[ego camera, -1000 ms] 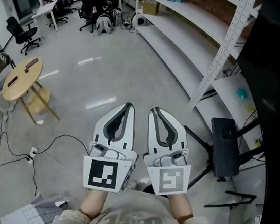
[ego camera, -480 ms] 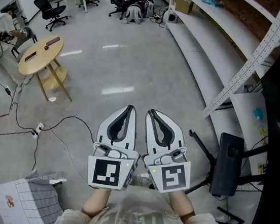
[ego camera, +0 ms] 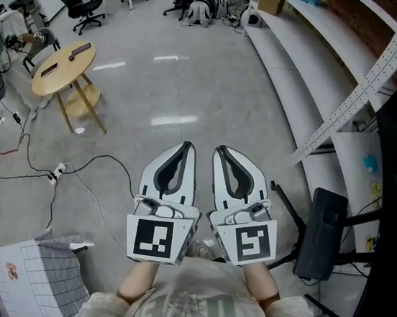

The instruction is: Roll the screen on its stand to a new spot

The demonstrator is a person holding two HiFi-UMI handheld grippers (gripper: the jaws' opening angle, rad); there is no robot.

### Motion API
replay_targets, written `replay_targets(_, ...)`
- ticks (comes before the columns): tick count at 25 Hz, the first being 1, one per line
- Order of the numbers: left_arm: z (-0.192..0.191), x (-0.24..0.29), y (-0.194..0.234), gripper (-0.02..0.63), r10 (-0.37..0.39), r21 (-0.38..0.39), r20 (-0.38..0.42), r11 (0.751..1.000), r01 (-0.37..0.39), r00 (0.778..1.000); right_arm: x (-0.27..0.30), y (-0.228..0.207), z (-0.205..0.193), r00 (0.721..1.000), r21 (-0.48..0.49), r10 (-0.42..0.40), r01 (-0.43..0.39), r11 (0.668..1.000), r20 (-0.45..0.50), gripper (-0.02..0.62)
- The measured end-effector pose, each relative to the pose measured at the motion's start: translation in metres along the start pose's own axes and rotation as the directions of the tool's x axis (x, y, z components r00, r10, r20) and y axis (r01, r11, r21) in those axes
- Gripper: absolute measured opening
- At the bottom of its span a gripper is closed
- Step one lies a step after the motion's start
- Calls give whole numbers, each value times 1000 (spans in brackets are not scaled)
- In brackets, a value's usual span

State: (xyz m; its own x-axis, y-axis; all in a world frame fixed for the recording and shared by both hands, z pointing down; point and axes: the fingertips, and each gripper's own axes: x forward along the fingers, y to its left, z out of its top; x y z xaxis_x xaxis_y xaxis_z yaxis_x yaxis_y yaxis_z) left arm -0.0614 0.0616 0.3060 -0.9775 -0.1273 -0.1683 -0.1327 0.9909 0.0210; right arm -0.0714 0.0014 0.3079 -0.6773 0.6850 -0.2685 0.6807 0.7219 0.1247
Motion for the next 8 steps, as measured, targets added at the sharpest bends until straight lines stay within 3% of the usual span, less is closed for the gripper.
replay_targets(3,1,1,0,15,0,0,-3,1000,0,1000,2,1,3,1000,-14,6,-5,1000,4,29)
replay_targets(8,-2,2,2,15,3,1,-4,1000,-3,1000,4,4,-1,1000,53,8,-8,999,-5,29)
